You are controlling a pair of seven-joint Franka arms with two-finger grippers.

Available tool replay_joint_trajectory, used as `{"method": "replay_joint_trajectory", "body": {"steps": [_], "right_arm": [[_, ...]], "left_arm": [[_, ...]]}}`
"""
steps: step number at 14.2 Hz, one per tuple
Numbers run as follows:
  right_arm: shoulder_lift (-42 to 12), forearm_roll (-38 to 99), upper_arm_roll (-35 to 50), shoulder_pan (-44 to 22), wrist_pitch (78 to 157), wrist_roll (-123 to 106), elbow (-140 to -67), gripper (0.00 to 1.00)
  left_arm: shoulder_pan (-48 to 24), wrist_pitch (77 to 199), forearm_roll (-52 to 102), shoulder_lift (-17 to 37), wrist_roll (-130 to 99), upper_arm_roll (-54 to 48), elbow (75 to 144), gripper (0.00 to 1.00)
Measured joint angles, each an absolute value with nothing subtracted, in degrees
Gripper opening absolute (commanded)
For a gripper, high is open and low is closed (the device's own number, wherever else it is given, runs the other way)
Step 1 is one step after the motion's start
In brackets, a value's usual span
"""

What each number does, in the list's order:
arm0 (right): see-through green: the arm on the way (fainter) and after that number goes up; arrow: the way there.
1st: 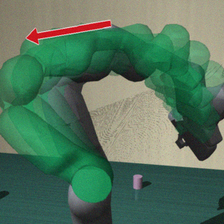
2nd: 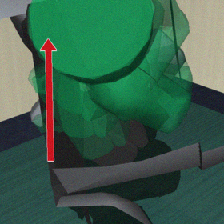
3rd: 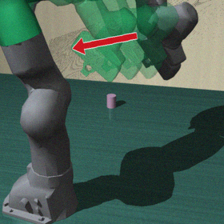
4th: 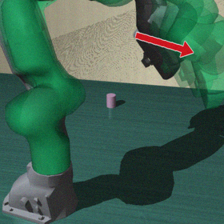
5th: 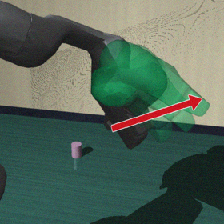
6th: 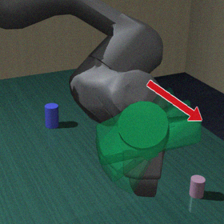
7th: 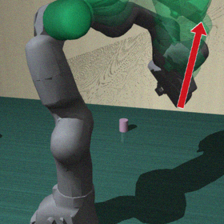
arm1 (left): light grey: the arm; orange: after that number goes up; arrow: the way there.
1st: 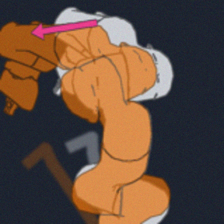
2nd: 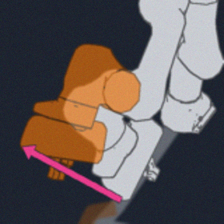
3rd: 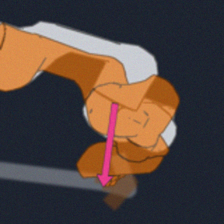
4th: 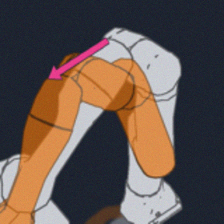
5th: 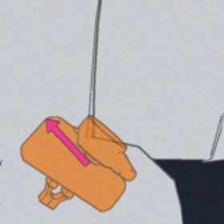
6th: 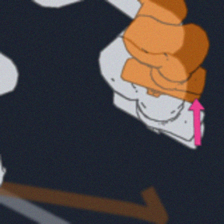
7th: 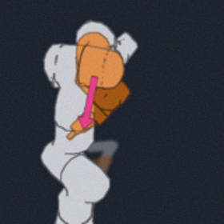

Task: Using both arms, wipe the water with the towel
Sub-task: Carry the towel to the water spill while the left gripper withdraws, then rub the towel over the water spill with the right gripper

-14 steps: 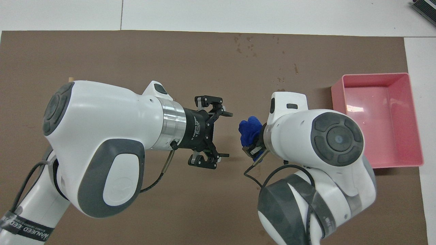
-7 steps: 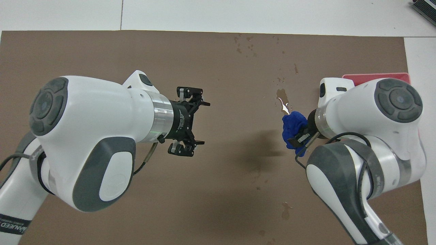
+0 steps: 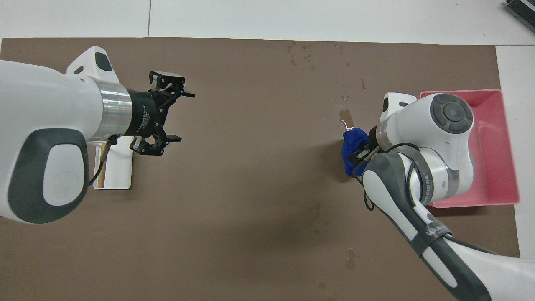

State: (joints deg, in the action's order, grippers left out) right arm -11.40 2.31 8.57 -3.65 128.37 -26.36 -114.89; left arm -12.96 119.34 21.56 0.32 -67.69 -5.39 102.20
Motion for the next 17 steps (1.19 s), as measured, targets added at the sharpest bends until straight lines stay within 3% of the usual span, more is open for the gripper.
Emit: {"method": "replay_joint_trajectory", "body": {"steps": [8,13,17], "right_arm": [[-18.6,-5.5,8.6,-2.8,145.2,-26.4,-114.6,0.00],[-24.2,-7.7,8.6,-2.2,149.7,-26.4,-109.4,0.00],[-28.0,-10.8,8.6,-2.0,150.6,-29.0,-103.2,0.00]], "left_arm": [[-7.1,114.8,7.5,0.3,-34.1,-5.4,102.0,1.00],[-0.2,103.4,0.6,0.3,-5.1,-5.2,98.2,1.00],[1.5,101.2,-0.9,0.3,0.5,-5.5,97.7,1.00]]}}
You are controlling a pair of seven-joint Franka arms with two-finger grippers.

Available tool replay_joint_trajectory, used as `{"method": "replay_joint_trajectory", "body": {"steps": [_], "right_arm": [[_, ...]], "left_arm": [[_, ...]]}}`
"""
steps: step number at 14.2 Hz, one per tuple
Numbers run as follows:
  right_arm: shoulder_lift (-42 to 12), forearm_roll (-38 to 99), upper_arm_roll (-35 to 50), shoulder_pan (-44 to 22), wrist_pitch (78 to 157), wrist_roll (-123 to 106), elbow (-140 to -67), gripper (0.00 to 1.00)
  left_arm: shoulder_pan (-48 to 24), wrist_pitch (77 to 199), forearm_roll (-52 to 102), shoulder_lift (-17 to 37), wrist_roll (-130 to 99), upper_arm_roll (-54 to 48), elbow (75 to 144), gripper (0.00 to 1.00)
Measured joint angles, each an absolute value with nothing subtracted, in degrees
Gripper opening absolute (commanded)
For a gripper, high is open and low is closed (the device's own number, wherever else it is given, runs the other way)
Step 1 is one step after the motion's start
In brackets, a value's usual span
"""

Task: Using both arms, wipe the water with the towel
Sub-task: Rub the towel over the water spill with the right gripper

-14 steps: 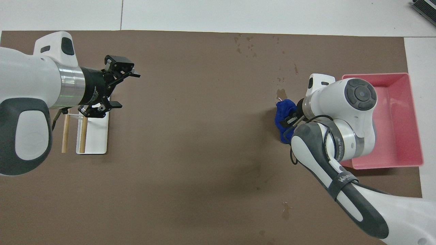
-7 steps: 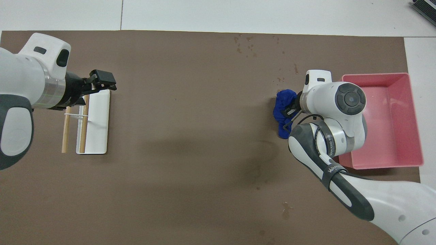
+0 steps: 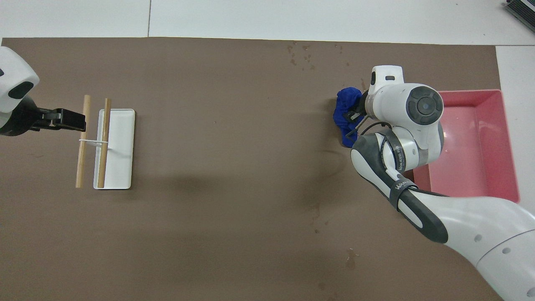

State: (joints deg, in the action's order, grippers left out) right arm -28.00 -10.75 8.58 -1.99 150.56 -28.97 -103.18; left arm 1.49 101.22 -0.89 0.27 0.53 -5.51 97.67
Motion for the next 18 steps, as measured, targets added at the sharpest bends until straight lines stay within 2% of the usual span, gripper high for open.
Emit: {"method": "replay_joint_trajectory", "body": {"steps": [5,10,14,18], "right_arm": [[-29.6,-15.6,8.6,-1.9,150.6,-35.4,-99.1,0.00],[-30.9,-16.4,8.7,-1.9,152.5,-32.7,-99.1,0.00],[-33.9,-16.4,8.8,-2.0,158.6,-29.8,-100.0,0.00],[-34.2,-16.4,8.7,-1.9,161.4,-28.6,-100.9,0.00]], "left_arm": [[2.1,100.2,-0.9,0.3,1.8,-5.6,97.7,1.00],[2.3,100.0,-0.9,0.3,2.0,-5.5,97.7,1.00],[2.3,99.9,-0.9,0.3,2.0,-5.5,97.7,1.00],[2.3,98.5,-0.9,0.1,2.1,-5.5,97.6,1.00]]}}
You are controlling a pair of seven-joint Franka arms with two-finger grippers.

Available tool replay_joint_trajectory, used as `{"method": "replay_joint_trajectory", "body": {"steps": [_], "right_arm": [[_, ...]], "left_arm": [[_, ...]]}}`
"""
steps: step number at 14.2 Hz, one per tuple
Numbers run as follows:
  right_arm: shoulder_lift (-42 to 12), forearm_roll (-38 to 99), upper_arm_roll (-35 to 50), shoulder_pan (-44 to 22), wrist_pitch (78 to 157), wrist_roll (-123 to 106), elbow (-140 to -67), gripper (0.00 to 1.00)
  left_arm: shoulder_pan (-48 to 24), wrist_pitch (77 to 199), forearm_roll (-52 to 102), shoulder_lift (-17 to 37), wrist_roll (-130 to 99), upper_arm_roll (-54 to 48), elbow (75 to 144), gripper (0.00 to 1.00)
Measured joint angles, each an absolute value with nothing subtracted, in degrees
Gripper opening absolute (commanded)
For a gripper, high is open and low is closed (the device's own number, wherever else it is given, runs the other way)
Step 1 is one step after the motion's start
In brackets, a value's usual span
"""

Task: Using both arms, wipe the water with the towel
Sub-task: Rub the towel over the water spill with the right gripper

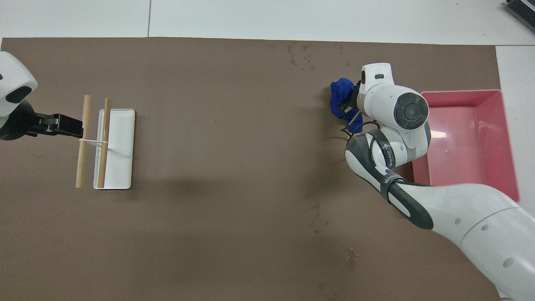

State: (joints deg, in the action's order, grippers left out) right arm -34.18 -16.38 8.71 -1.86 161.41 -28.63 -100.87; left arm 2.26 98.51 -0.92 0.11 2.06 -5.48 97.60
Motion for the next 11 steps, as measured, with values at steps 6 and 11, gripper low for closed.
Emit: {"method": "replay_joint_trajectory", "body": {"steps": [6,11], "right_arm": [[-34.3,-16.4,8.6,-1.7,163.5,-21.4,-101.8,0.00],[-34.0,-16.1,11.0,-0.2,159.2,-11.1,-101.0,0.00]], "left_arm": [[2.3,90.8,-0.7,-1.7,2.7,-5.6,94.6,1.00],[2.2,89.6,-0.6,-3.0,2.7,-6.0,94.0,1.00]]}}
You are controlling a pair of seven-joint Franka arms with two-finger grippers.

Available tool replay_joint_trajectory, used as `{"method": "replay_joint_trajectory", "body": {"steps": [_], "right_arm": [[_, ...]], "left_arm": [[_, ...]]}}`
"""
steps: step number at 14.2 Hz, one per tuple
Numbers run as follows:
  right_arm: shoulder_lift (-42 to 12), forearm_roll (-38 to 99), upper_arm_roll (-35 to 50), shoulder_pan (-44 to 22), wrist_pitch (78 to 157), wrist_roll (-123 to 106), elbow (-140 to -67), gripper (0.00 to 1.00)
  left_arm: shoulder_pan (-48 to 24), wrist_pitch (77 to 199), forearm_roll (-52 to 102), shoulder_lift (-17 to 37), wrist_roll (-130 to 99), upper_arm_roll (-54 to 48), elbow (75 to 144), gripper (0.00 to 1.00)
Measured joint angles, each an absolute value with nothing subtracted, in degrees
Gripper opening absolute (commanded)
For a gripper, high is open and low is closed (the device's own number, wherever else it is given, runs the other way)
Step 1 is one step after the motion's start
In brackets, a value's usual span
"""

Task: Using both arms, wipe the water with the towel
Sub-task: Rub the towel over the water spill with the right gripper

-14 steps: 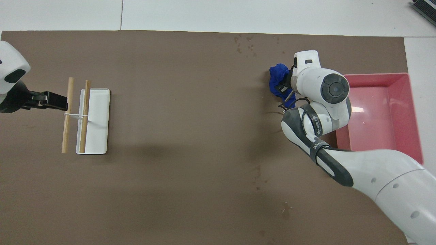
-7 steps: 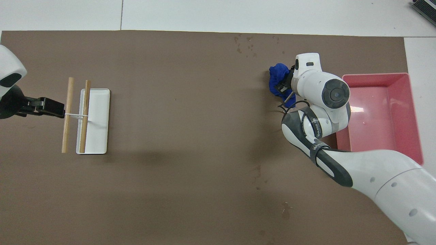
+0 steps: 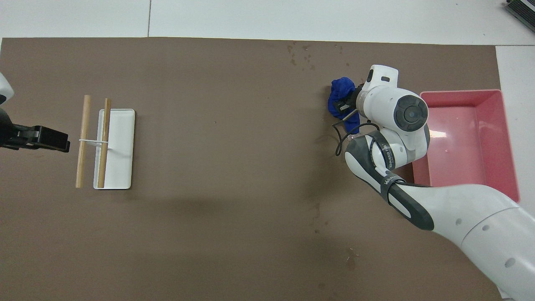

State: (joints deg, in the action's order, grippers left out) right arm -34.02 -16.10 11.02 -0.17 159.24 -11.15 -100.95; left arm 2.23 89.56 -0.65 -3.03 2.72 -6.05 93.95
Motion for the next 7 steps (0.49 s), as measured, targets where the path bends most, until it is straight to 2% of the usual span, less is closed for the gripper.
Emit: {"method": "replay_joint_trajectory", "body": {"steps": [3,7], "right_arm": [[-34.0,-12.6,15.5,3.5,154.0,-10.4,-99.9,0.00],[-33.3,-5.1,16.8,4.2,148.9,-10.4,-99.4,0.00]], "left_arm": [[2.2,89.4,-0.6,-3.0,2.7,-6.1,94.0,1.00],[2.3,89.4,0.0,-3.0,2.7,-5.9,94.0,1.00]]}}
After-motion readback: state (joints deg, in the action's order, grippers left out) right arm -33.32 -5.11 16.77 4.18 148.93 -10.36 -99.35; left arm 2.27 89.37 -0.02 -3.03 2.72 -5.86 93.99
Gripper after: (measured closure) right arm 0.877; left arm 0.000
